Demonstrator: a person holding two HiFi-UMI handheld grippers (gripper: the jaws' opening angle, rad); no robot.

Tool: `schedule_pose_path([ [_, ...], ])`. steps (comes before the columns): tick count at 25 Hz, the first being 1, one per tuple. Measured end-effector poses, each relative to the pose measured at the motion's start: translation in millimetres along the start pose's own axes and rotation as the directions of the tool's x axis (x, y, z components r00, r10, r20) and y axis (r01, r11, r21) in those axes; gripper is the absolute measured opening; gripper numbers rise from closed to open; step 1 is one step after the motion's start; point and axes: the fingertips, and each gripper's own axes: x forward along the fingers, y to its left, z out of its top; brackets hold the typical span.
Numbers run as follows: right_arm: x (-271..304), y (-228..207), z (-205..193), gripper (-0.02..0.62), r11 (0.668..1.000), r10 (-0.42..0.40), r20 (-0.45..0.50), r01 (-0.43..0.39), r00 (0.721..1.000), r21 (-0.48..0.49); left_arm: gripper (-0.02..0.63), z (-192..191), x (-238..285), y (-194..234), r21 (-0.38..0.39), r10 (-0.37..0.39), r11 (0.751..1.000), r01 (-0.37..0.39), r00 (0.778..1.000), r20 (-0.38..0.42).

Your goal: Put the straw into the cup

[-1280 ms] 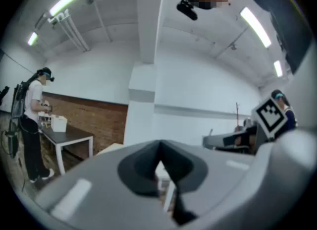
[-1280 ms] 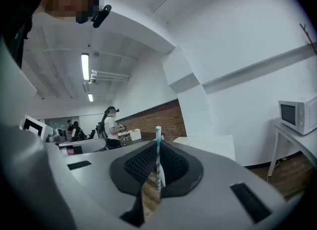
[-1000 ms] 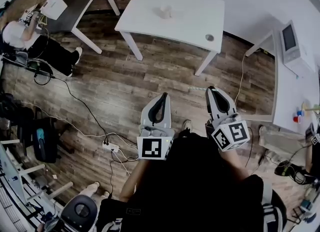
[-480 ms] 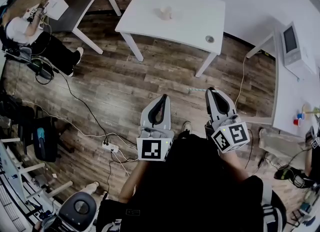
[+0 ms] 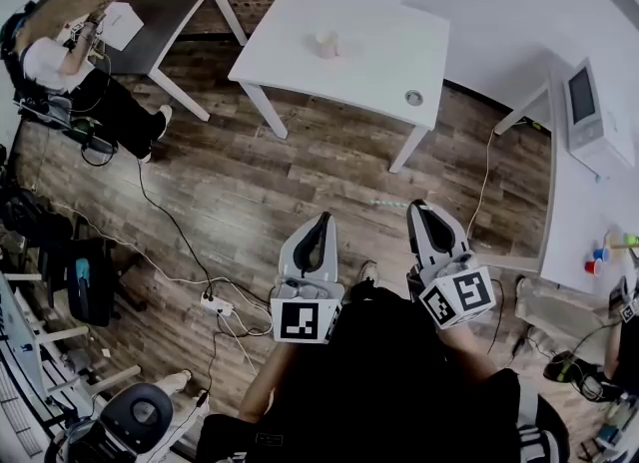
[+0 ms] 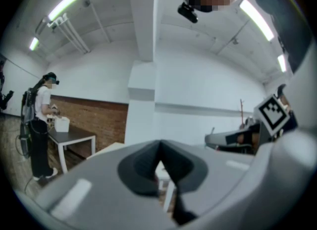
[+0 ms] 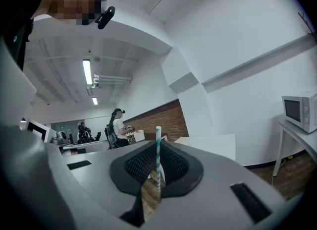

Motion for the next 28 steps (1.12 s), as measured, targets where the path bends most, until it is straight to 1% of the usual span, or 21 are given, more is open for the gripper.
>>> schedule_pose_path([
  [4,-2,-12,4,0.023,0.999,0.035,0.006,-0.035,0.999,-0.001,0.005,0,5,-12,0.006,0.027,1.0,-0.027,1.0,0.011],
  [7,-4,-20,6,0.023,0.999,0.045,-0.002,-0.045,0.999,0.006,0.005,-1,6,-19,0.001,0.044,0.999,-0.044,0.999,0.002],
  [12,12,-29,7,0.023,0.999,0.052,-0.011,-0.052,0.999,0.007,0.005,-4,19,-9,0.004,0.057,0.998,-0.057,0.998,-0.016],
  [15,21,-38,7,0.023,0.999,0.047,-0.008,-0.047,0.999,0.007,0.005,-7,33,-8,0.0,0.054,0.999,-0.054,0.998,-0.01],
  [20,37,-54,8,0.023,0.999,0.043,0.007,-0.043,0.999,0.009,0.005,-11,59,-11,0.012,0.028,1.0,-0.028,1.0,0.002],
  [24,62,-62,14,0.023,0.999,0.041,0.008,-0.041,0.999,0.007,0.005,-13,85,3,0.012,0.021,1.0,-0.021,1.0,-0.005],
  [28,90,-67,22,0.023,0.999,0.031,0.007,-0.031,0.999,0.006,0.005,-9,109,26,0.001,0.015,1.0,-0.015,1.0,-0.004],
])
